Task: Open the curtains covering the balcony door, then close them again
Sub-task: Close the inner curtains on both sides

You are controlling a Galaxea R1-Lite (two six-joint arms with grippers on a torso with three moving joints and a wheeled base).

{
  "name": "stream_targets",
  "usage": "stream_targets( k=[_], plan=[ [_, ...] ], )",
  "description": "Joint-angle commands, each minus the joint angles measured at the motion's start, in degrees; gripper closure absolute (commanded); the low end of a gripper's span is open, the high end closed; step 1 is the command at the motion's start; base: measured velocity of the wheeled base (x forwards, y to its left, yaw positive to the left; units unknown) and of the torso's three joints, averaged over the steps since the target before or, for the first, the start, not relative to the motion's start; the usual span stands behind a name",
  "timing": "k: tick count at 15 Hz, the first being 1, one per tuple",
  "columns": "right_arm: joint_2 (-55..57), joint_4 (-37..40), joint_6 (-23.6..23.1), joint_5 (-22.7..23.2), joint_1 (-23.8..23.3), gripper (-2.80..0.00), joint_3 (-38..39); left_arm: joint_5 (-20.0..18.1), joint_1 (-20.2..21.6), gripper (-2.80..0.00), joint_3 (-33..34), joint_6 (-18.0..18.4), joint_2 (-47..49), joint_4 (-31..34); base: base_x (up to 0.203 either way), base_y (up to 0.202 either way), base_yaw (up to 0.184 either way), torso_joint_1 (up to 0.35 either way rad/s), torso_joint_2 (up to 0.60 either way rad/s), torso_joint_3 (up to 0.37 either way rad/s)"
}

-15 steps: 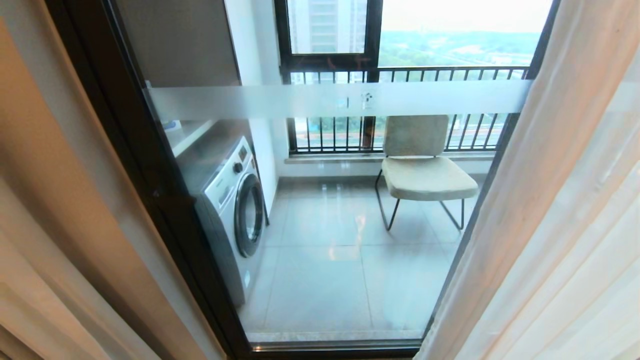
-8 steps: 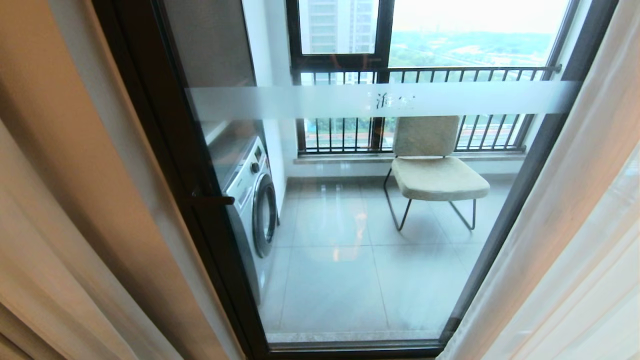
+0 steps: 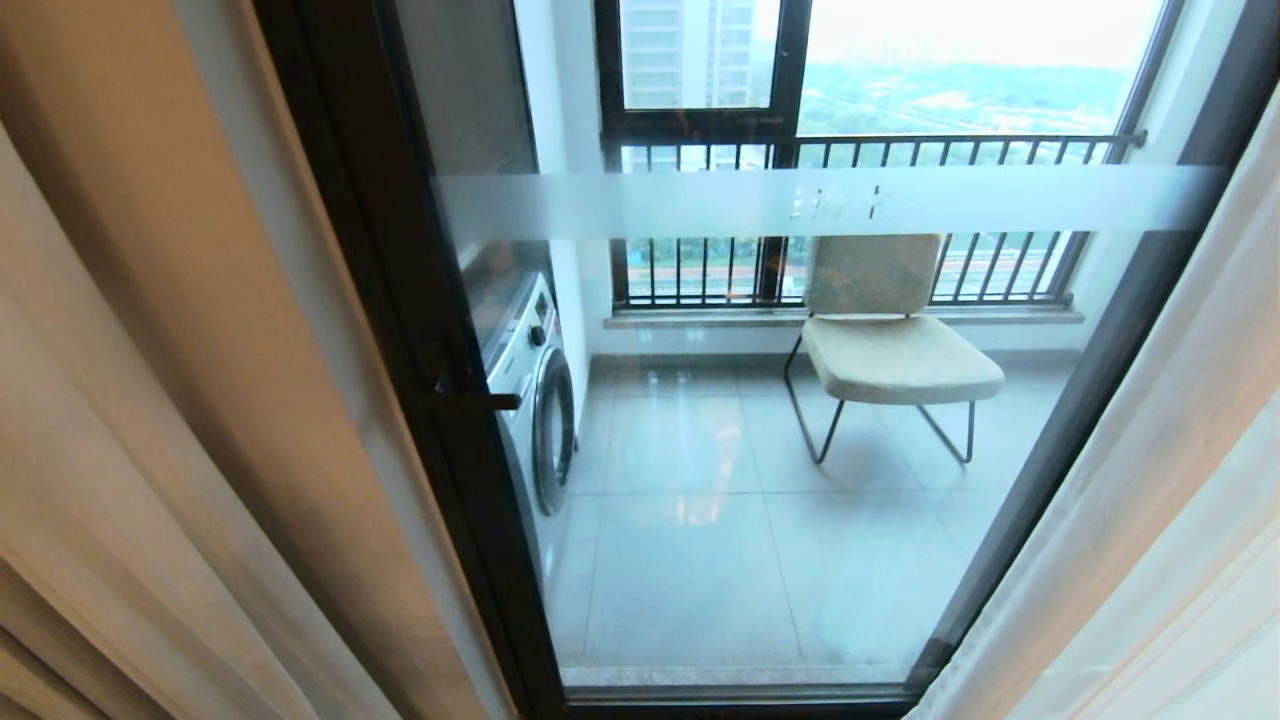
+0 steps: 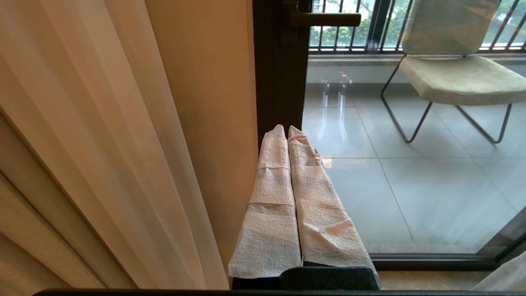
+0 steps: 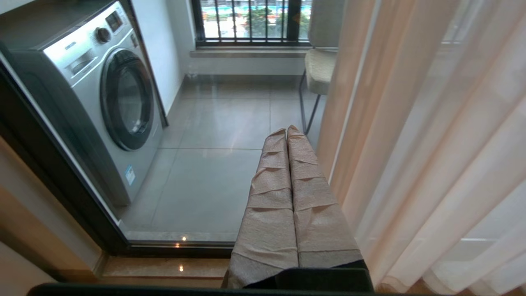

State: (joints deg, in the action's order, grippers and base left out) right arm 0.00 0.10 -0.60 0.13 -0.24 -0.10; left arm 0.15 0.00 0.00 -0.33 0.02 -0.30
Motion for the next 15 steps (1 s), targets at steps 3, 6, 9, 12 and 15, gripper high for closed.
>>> stream_targets(
  k=[3, 6, 9, 12, 15],
  plan=[
    [0.09, -0.01, -0.02, 0.04, -0.11, 0.00, 0.01, 0.03, 0.00, 0.00, 0.00, -0.02, -0.02, 0.04, 0.000, 0.000, 0.000, 0.000, 0.00, 0.000],
    [0.09, -0.01, -0.02, -0.02, -0.11, 0.00, 0.01, 0.03, 0.00, 0.00, 0.00, -0.02, -0.02, 0.04, 0.000, 0.000, 0.000, 0.000, 0.00, 0.000],
    [0.09, -0.01, -0.02, -0.05, -0.11, 0.00, 0.01, 0.03, 0.00, 0.00, 0.00, -0.02, -0.02, 0.04, 0.000, 0.000, 0.000, 0.000, 0.00, 0.000],
    [0.09, -0.01, -0.02, -0.05, -0.11, 0.00, 0.01, -0.06, 0.00, 0.00, 0.00, 0.04, -0.02, -0.01, 0.000, 0.000, 0.000, 0.000, 0.00, 0.000],
    [0.09, -0.01, -0.02, -0.04, -0.11, 0.00, 0.01, -0.06, 0.00, 0.00, 0.00, 0.07, -0.02, 0.04, 0.000, 0.000, 0.000, 0.000, 0.00, 0.000]
  ],
)
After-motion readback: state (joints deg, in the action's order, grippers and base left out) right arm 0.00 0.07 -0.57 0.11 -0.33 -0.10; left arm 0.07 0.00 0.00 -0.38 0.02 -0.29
